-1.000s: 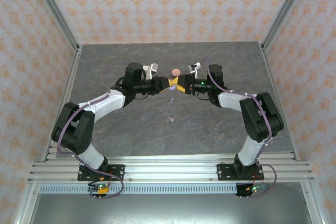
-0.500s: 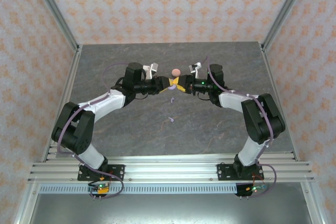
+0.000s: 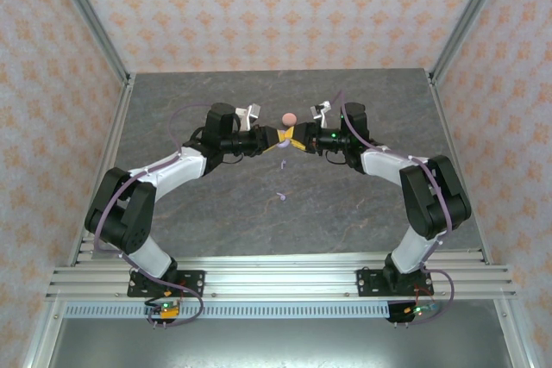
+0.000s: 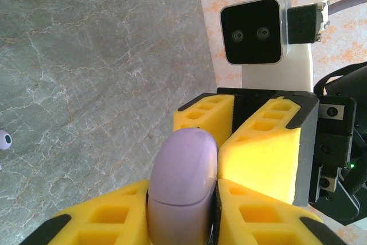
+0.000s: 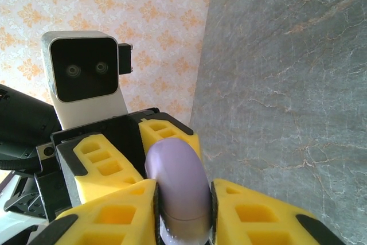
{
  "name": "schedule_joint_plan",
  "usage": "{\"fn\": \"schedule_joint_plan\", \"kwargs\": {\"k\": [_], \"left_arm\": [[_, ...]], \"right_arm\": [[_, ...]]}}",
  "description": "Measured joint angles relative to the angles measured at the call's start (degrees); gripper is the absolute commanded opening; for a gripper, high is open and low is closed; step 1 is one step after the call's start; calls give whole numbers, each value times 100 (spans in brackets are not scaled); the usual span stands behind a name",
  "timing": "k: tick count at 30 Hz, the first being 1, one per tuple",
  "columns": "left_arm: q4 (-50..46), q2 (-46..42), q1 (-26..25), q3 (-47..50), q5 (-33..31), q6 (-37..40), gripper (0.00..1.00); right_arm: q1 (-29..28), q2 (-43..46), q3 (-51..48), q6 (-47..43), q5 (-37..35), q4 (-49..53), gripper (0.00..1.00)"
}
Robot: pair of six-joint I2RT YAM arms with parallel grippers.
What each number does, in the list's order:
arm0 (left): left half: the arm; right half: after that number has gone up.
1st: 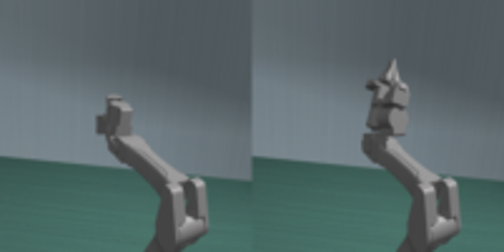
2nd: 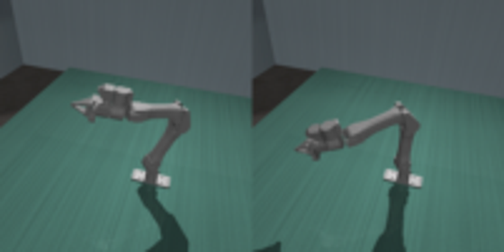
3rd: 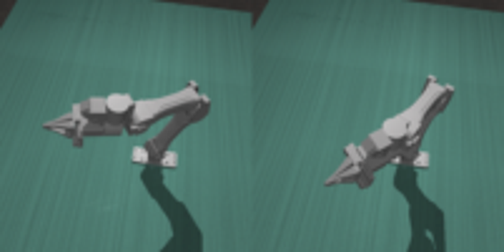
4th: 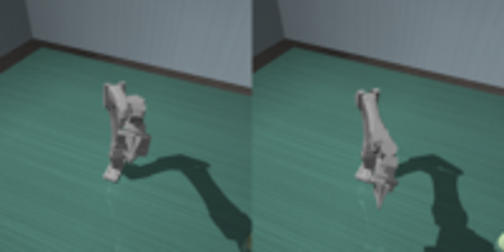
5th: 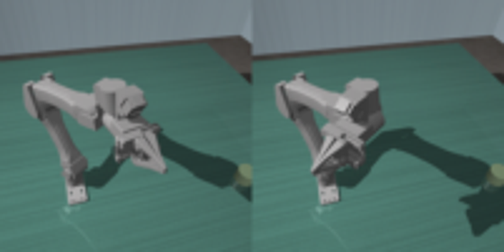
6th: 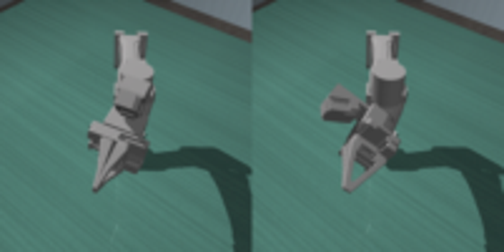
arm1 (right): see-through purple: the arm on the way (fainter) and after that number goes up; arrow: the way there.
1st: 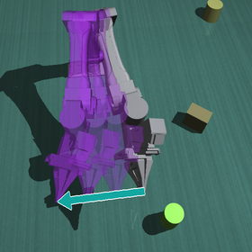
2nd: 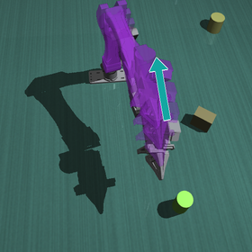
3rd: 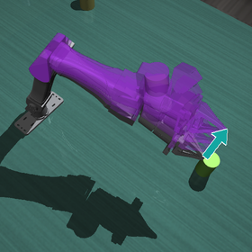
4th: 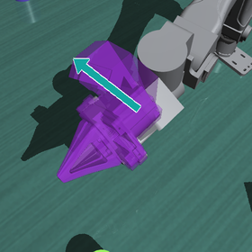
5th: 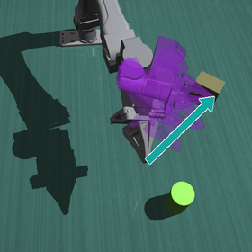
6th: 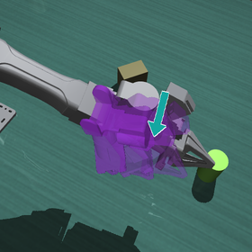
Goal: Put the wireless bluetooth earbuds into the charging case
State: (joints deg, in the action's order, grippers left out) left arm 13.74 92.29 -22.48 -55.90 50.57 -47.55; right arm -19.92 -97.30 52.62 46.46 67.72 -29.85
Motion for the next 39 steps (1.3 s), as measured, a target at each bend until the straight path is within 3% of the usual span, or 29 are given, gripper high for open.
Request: {"fn": "schedule_joint_plan", "kwargs": {"k": [8,34,39], "left_arm": [[9,0,-9,-7,52,7,19],[-289,-76,87,-901,501,520,18],[-382,-52,101,-1058,581,564,19]], "right_arm": [[7,13,2,4,63,4,38],[225,376,671,-22,496,308,37],[262,376,809,-85,601,387,32]]}}
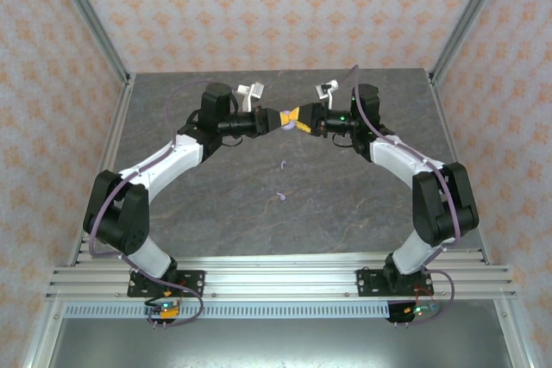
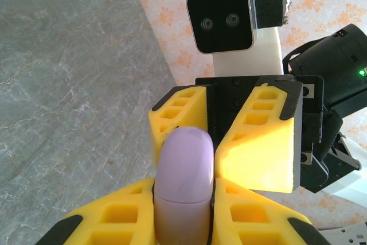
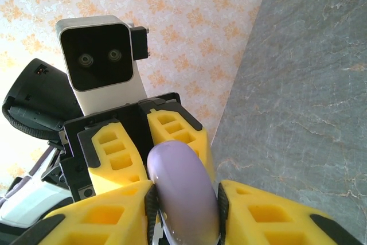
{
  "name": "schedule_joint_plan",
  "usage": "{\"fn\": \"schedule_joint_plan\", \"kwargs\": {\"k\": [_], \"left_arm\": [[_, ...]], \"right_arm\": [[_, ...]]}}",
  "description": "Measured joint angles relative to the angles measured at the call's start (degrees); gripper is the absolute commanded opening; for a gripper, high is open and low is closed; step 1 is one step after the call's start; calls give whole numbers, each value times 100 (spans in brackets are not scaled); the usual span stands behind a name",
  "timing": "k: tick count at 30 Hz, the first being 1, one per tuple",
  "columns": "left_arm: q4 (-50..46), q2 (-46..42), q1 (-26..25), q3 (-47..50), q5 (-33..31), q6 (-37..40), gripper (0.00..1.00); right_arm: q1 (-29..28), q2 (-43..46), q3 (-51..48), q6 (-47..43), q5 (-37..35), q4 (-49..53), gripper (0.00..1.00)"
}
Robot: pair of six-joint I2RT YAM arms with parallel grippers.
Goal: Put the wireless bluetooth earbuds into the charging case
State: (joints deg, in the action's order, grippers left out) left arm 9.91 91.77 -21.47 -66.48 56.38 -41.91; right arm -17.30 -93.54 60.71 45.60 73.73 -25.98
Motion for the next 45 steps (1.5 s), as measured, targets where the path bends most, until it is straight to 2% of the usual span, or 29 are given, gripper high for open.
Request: {"fn": "schedule_joint_plan", "kwargs": {"k": [5,11,15,23,31,45], "left_arm": [[-17,26,22,-61,44,-2,24],[-24,26,22,-66,39,-2,31],[-33,26,20,-66,17,2,39],[-48,26,20,-66,-33,22,41],[-48,26,9,-66,-125,20,47],[94,151,-63,-66,-173,-160,46]], "right_arm": [[22,0,116,-133,2,212,26],[24,0,278,-407,-2,636,24],[22,0,363,-527,-20,868,24],[20,0,483,-553,-44,1069,24],[20,0,531,-568,-63,1150,24],[48,-2,531,-678,-184,1318,24]]}}
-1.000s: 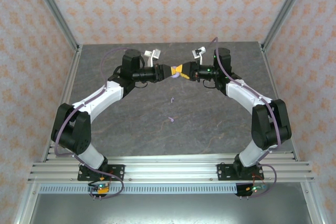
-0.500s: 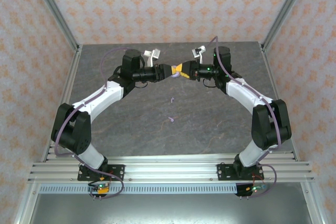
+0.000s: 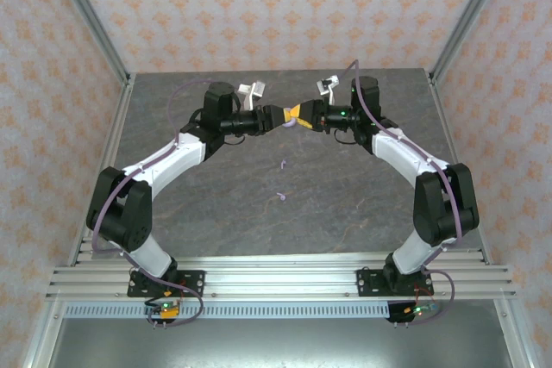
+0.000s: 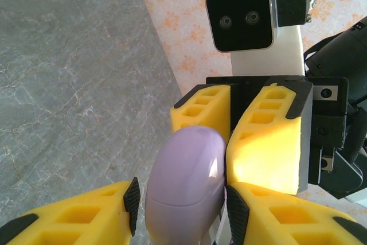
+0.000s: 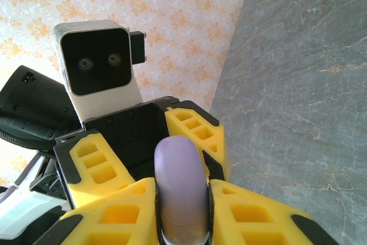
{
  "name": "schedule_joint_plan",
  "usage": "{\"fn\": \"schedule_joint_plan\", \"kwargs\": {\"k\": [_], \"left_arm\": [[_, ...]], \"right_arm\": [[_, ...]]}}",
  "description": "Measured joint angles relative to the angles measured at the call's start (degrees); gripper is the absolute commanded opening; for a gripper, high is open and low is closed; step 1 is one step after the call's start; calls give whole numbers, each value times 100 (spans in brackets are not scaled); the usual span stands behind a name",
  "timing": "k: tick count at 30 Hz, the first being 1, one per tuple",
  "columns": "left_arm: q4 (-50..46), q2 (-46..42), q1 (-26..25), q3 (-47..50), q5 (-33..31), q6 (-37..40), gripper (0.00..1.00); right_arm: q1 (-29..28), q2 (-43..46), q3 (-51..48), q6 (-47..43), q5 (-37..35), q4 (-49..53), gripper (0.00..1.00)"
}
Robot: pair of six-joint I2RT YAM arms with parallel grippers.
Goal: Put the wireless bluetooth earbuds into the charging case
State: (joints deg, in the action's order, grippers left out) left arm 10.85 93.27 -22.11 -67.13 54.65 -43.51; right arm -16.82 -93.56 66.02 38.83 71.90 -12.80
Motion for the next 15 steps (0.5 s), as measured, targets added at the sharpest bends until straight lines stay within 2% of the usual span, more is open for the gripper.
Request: {"fn": "schedule_joint_plan", "kwargs": {"k": [9,15], "left_arm": [[9,2,-37,0,-22,-15,37],[2,2,-42,2,-68,-52,19]], "right_arm": [[2,-2,35,-111,-33,166,25],[22,-2,57,-227,-74,251,31]]}}
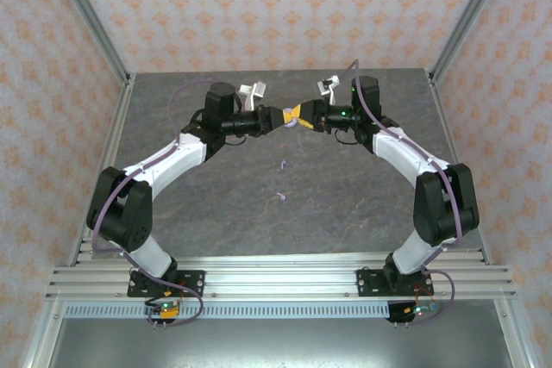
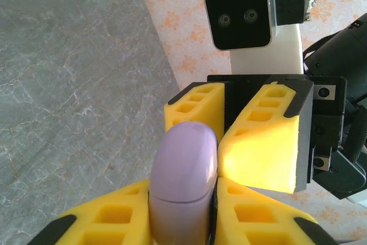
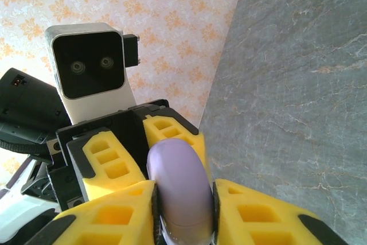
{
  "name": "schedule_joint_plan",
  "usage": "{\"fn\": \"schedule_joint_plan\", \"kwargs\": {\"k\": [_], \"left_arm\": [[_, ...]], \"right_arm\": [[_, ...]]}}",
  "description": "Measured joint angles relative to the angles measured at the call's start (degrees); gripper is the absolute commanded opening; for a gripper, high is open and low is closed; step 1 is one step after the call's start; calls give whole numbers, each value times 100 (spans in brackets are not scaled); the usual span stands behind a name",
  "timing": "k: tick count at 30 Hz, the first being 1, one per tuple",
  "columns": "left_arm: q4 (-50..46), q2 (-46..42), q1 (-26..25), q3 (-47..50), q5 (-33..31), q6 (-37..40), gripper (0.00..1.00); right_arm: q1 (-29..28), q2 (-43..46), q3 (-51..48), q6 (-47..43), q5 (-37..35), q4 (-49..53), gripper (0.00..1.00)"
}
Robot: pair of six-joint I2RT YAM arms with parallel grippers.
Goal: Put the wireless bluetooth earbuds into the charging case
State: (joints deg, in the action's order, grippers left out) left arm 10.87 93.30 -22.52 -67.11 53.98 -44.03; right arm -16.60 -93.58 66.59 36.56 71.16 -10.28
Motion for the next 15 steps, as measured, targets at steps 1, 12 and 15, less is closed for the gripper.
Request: {"fn": "schedule_joint_plan", "kwargs": {"k": [1,12,15], "left_arm": [[-4,0,0,0,-13,9,18],[-295,0,-39,-2,-79,203,18],[-354,0,-39,-4,-63,264,18]], "right_arm": [[4,0,7,-31,-13,24,32],[-7,0,17,-415,-94,503,42],[-9,0,17,-466,-122,588,46]]}}
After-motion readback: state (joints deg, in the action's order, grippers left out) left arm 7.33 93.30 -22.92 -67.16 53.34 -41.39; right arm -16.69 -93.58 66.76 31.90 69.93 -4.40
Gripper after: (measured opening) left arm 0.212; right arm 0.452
